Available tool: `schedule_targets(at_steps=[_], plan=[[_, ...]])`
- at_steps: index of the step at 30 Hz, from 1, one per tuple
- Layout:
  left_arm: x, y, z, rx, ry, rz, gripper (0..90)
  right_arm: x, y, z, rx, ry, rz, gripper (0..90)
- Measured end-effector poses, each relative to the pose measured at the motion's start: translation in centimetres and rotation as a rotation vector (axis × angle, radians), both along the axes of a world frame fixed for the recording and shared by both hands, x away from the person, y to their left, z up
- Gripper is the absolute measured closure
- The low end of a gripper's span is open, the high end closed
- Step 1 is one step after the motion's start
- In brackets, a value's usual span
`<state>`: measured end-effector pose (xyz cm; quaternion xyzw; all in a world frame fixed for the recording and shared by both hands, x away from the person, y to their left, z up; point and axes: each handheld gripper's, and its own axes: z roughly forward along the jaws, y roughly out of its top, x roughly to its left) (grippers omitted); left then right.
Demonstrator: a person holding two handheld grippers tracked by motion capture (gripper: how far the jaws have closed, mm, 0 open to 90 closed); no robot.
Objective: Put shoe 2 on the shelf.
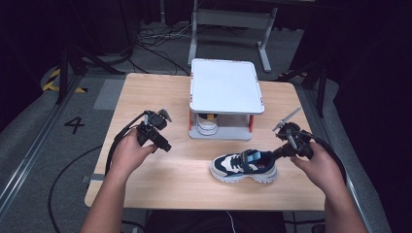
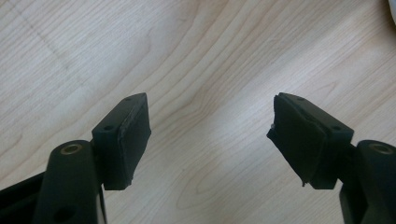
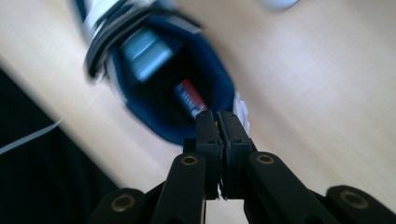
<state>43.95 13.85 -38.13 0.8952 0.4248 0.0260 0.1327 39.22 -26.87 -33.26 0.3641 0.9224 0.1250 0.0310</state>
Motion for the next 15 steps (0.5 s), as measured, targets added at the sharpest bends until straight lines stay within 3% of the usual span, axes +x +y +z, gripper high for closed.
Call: schedule_targets(at_steps=[3, 4, 9, 12, 14, 15], plan=[[0.3, -0.5, 0.1, -0.002, 0.001, -0.017, 28.2, -2.0, 0.4, -0.2, -0.009, 0.075, 0.071, 88.0], [0.3, -0.7, 0.2, -0.004, -0.002, -0.02, 28.2, -2.0, 0.4, -0.2, -0.009, 0.075, 0.071, 88.0], [0.7, -1.4, 0.2, -0.01, -0.003, -0.043, 28.2, -3.7, 2.3, -0.7, -0.014, 0.146, 0.189, 86.7], [0.8, -1.4, 0.2, -0.007, 0.0, -0.041, 28.2, -3.8, 2.2, -0.4, -0.001, 0.12, 0.196, 79.5], [0.8, -1.2, 0.1, -0.003, 0.003, -0.037, 28.1, -3.8, 2.1, 0.3, 0.02, 0.043, 0.207, 61.1], [0.7, -1.2, 0.1, -0.004, 0.002, -0.031, 28.1, -3.7, 2.2, 0.6, 0.026, -0.036, 0.23, 57.6]])
